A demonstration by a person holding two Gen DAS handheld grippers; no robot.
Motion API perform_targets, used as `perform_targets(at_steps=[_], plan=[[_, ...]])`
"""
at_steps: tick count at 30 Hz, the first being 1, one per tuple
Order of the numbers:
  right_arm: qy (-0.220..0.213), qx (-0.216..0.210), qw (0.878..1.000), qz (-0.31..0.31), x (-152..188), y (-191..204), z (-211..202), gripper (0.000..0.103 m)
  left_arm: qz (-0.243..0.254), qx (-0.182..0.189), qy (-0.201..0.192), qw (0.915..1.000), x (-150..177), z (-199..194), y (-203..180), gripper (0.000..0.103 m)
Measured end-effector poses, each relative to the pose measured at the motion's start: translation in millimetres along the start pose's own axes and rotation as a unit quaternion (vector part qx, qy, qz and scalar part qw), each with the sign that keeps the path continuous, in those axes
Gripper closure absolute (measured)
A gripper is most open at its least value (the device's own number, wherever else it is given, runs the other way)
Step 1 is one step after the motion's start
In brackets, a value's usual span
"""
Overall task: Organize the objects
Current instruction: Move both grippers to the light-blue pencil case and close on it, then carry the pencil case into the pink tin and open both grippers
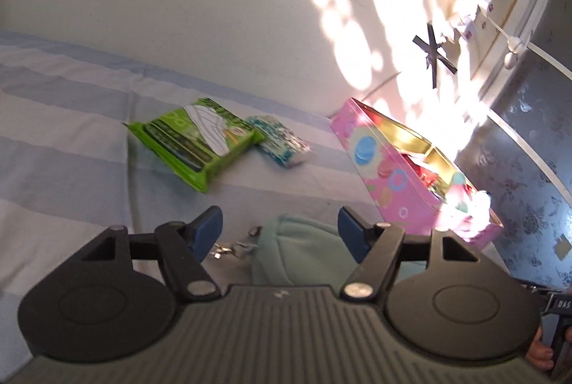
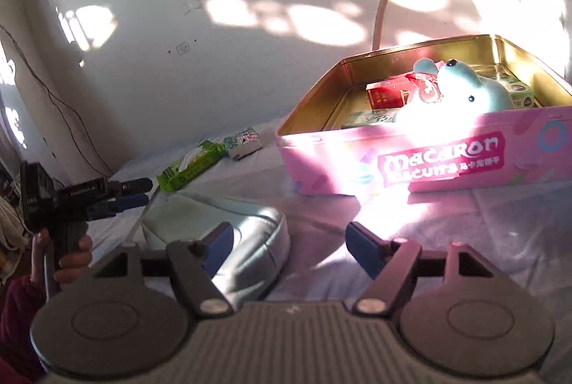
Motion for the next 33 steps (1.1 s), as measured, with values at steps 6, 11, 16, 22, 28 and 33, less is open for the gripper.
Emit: perform_targets(at_steps=[6, 11, 16, 22, 28, 33], plan=[[0.024, -0.011, 0.991, -0.130, 34.9, 32.5, 16.5, 0.019, 0.035, -0.019, 0.047, 0.9981, 24.2, 9.0, -15.5, 0.031], [0.045, -0.025, 0.982, -0.180, 53.6, 50.1, 43.5, 0.016, 0.021, -0.029, 0.066, 0.9972, 33.0, 9.2, -10.9, 0.031], [0.014, -0.027, 0.981, -0.191, 41.7, 63.5, 47.7, 0.024, 0.020, -0.043, 0.045, 0.9978, 24.2, 7.8, -18.5, 0.035], [-0.086, -0.024, 0.973, -0.213, -33.5, 54.0, 16.7, 0.024, 0.017, 0.008, -0.001, 0.9998, -30.3, 23.2, -72.6, 0.035], [-0.103, 0.029, 0.974, -0.198, -85.0, -12.5, 13.1, 0.025, 0.058, 0.036, 0.005, 0.9977, -42.3, 95.6, -143.8, 0.035], [-0.092, 0.061, 0.982, -0.152, -112.9, -81.1, 25.2, 0.025, 0.068, 0.046, 0.024, 0.9963, -38.3, 160.5, -183.8, 0.035]])
Point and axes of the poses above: each gripper's, at about its wrist camera, not at the fingertips, and z roughly the way its jaws point, y to its left, x to its underside, the point moved 9 cm from there along z, roughly the way its jaws point, and after that the axes turned 13 degrees about -y, right-handed, at the moved point
